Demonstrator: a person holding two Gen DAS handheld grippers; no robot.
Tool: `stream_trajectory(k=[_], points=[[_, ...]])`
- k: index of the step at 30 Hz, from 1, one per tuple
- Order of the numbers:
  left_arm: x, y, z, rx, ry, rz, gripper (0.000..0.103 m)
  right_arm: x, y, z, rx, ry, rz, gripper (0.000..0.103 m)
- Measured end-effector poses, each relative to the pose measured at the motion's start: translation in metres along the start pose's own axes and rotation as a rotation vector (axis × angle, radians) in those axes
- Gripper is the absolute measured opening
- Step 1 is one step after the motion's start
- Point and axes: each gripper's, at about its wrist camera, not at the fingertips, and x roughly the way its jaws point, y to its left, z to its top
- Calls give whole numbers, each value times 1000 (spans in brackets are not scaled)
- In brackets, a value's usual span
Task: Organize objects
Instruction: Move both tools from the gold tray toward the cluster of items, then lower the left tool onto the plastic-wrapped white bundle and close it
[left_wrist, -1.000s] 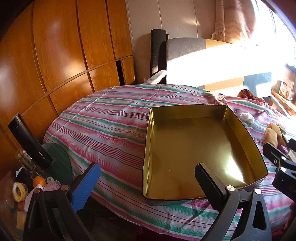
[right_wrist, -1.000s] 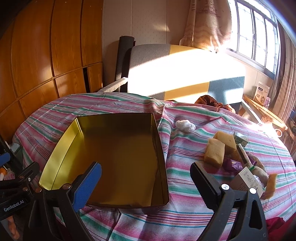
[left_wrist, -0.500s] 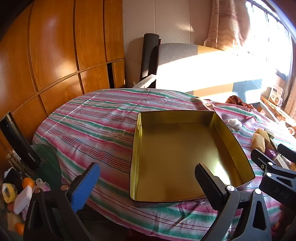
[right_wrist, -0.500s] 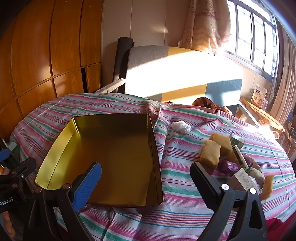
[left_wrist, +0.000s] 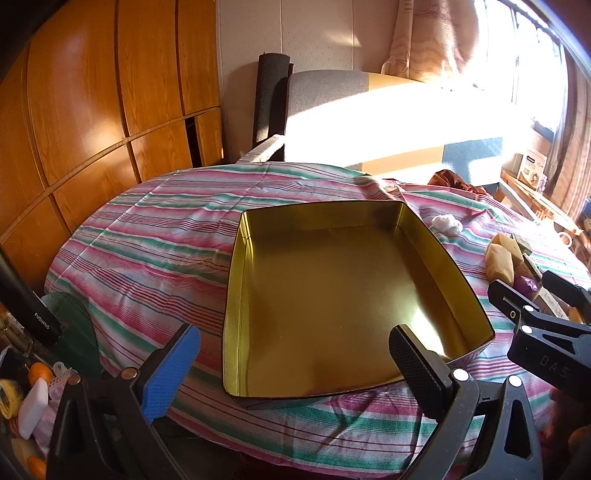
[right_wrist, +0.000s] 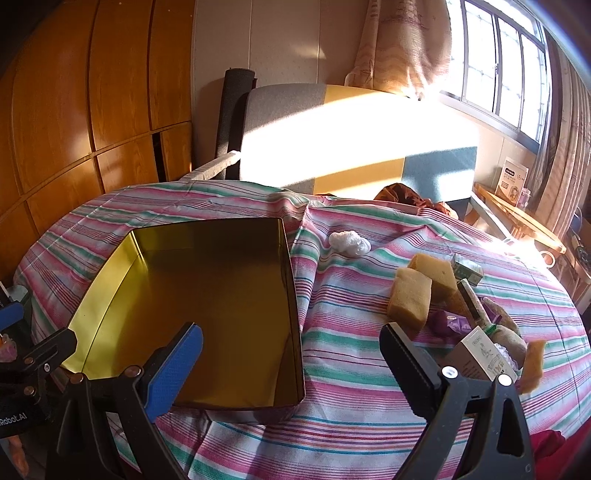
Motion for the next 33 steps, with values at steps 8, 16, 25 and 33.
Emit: stream_trajectory(k=[8,16,25,33], points=[[6,-17,10,28,20,-66,103,-1,-40,-3,45,4,-49,98],[3,-60,24,134,-3,-180,103,-9,-164,-2,322,37,-92,98],[14,-140,33,264,47,-352,103,-20,-292,-29,570,17,-270,98],[39,-203,50,323,105,-413,101,-24,-319,-48,756,-28,-167,98]])
